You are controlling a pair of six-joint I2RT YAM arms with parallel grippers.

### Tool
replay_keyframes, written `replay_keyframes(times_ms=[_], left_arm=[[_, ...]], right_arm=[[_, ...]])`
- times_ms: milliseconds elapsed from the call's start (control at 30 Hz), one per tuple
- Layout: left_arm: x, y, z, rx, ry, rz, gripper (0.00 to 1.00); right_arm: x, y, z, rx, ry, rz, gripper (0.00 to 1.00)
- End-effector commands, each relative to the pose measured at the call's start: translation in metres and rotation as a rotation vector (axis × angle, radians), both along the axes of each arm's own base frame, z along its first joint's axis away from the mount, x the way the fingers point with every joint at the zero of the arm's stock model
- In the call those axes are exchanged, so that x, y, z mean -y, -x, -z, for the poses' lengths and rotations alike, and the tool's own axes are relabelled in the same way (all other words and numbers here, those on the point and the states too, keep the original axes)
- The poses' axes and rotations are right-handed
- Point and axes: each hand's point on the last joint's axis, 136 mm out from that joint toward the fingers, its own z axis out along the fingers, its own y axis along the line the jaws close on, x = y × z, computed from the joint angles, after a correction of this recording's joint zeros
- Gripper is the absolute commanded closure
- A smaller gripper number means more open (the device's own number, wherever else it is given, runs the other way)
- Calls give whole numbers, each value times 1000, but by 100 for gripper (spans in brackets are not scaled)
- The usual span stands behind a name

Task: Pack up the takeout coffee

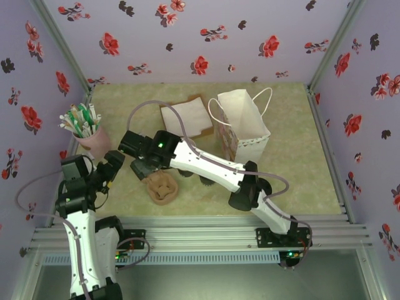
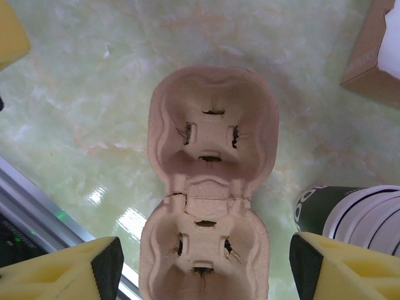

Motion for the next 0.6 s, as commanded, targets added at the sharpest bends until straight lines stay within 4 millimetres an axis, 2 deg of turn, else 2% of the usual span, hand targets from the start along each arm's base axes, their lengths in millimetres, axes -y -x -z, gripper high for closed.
replay_keyframes(times_ms=[0,333,567], left_arm=[[0,4,10,-30,-3,4,1],[-1,0,18,-40,2,7,1],[-1,-2,22,-47,3,11,1]], right_arm=[[7,-8,8,15,46,14,30],[1,-6,41,-33,97,16,40],[0,-4,60,-70,112,40,43]])
